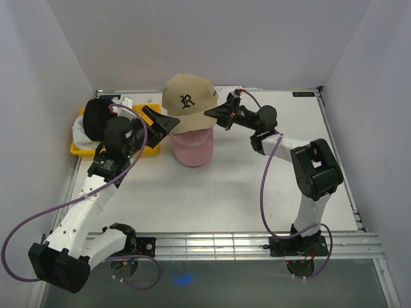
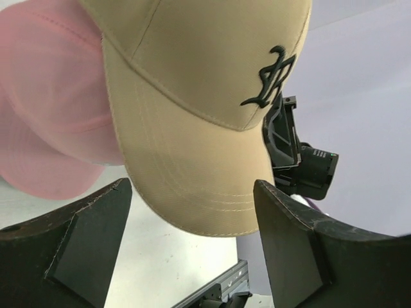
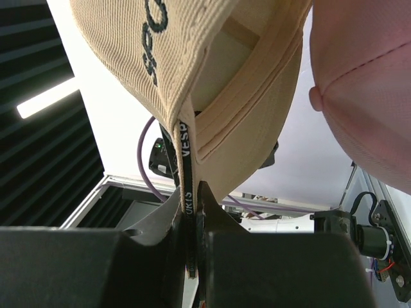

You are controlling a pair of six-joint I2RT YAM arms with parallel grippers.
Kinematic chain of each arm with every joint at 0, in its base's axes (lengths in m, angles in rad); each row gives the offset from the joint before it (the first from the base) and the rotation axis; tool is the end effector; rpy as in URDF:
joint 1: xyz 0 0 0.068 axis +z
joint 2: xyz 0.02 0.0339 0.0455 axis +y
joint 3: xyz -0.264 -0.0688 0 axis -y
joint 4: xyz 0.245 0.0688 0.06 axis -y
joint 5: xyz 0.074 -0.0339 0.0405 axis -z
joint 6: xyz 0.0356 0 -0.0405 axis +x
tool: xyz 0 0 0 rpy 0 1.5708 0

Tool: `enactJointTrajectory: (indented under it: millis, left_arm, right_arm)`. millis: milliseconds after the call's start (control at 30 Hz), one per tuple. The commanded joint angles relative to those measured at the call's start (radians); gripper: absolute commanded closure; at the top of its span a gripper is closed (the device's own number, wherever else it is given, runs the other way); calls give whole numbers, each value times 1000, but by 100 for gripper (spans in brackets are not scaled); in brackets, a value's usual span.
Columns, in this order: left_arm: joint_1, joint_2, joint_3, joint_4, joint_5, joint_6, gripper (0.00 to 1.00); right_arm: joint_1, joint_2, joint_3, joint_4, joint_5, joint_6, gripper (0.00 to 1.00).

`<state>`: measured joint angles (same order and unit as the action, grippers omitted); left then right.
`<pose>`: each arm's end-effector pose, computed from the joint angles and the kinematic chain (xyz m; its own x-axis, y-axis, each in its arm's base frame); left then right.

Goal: Stack the hats

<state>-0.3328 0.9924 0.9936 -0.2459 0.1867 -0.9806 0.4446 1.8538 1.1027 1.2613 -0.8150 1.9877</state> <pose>0.2118 -0.0802 0.3684 -0.5356 -0.6787 -0.5026 0.0831 0.5499 -0.8311 0.3496 0.1953 0.2917 -0.9725 0.2314 0.0284 -0.0515 -0.3322 0.9418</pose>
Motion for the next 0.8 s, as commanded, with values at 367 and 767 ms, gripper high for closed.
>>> enactJointTrajectory:
  millis: [367,767]
  left_arm:
    - [8,-74,-139,85,37,-67,14]
    - [8,-49,-213,200,50,-118,25]
  right_arm:
    - [2,25,-30,242,10,39,92]
    - [3,65,-112,343,20,63,92]
